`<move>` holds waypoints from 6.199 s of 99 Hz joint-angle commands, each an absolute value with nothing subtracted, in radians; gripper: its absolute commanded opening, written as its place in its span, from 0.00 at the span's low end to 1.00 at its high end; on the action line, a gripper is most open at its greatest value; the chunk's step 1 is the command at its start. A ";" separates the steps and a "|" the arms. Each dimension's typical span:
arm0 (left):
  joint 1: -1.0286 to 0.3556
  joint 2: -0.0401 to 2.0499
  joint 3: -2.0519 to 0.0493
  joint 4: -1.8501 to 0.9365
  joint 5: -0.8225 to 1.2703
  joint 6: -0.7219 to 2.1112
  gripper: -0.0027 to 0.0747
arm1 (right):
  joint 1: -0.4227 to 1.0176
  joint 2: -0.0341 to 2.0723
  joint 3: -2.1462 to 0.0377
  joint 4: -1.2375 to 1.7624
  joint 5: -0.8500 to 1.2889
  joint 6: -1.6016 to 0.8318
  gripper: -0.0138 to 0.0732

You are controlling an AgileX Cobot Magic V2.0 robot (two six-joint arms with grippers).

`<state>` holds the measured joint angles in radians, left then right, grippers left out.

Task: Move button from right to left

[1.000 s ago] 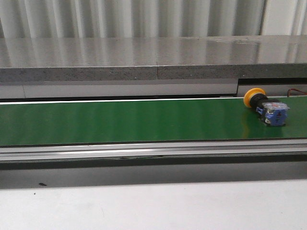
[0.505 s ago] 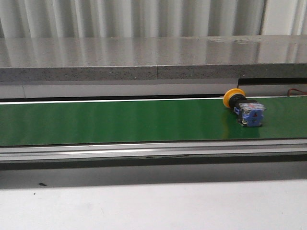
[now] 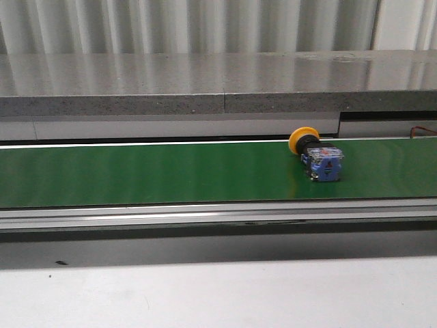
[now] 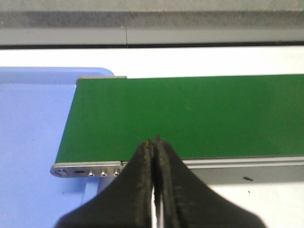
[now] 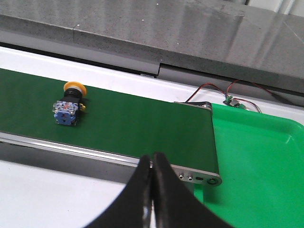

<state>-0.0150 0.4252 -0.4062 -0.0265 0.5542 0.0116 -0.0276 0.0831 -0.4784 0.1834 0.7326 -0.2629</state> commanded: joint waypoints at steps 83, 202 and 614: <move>-0.189 0.952 -0.823 -0.075 0.733 0.016 0.59 | -0.025 0.096 -0.501 0.195 0.664 -0.273 0.08; -0.615 1.679 -1.451 0.019 0.944 -0.492 0.86 | -0.025 0.096 -0.501 0.195 0.664 -0.273 0.08; 0.258 1.612 -1.394 0.154 0.815 0.253 0.32 | -0.025 0.096 -0.501 0.195 0.664 -0.273 0.08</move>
